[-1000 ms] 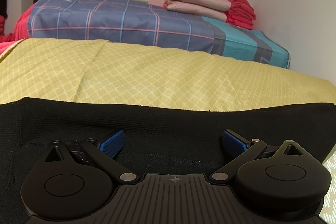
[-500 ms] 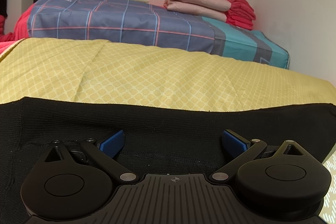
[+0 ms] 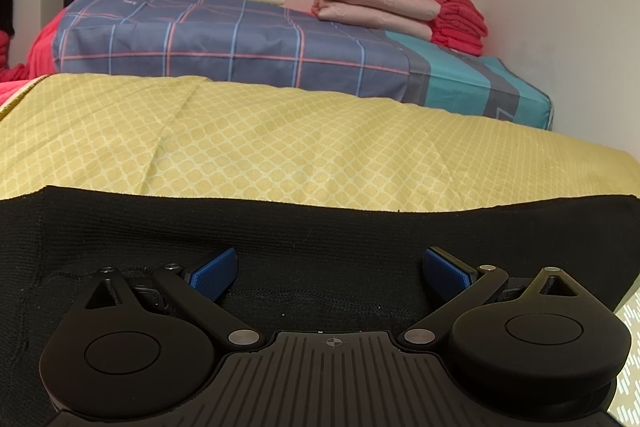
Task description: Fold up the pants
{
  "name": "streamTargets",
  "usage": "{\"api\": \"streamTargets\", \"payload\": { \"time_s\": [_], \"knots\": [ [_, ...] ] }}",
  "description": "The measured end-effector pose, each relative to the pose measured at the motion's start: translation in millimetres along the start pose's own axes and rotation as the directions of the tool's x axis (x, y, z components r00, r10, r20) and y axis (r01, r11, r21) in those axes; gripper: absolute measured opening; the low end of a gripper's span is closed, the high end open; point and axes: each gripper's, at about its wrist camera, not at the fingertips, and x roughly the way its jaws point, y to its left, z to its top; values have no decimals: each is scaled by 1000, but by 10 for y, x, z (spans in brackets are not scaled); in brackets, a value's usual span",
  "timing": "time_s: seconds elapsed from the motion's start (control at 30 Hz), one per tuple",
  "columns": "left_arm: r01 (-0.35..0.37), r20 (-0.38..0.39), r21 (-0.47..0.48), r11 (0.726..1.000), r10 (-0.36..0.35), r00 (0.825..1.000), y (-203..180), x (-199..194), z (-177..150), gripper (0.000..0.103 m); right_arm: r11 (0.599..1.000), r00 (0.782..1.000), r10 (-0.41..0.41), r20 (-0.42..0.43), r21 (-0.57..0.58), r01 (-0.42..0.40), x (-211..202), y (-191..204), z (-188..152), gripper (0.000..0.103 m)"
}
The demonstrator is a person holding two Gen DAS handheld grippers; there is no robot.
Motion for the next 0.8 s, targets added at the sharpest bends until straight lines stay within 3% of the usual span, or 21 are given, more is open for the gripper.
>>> {"api": "streamTargets", "payload": {
  "time_s": [0.07,0.2,0.37,0.43,0.5,0.57,0.67,0.73,0.8],
  "knots": [
    [0,0,1,1000,0,1000,3,0,1,103,1000,999,6,-47,14,-5,87,-31,58,87],
    [4,1,-5,1000,-4,1000,8,-2,2,103,996,997,64,-41,66,-61,198,-55,205,89],
    [6,1,-8,1000,-6,1000,10,-2,4,103,980,989,144,27,137,-146,332,-144,345,93],
    [7,2,-9,1000,-7,1000,10,-3,5,103,967,978,186,96,157,-199,318,-207,298,93],
    [6,2,-9,1000,-6,1000,10,-4,4,103,975,971,187,149,91,-202,303,-180,179,90],
    [6,2,-10,1000,-6,1000,10,-3,5,103,987,974,158,165,-43,-152,306,-57,27,89],
    [6,2,-9,1000,-6,1000,10,-3,5,103,975,977,126,174,-204,-90,373,120,-109,89],
    [7,2,-9,1000,-7,1000,13,-5,5,103,958,973,110,203,-284,-49,445,185,-121,83],
    [9,2,-12,1000,-9,1000,15,-6,6,103,962,969,79,236,-272,-12,499,190,-133,65]
  ]
}}
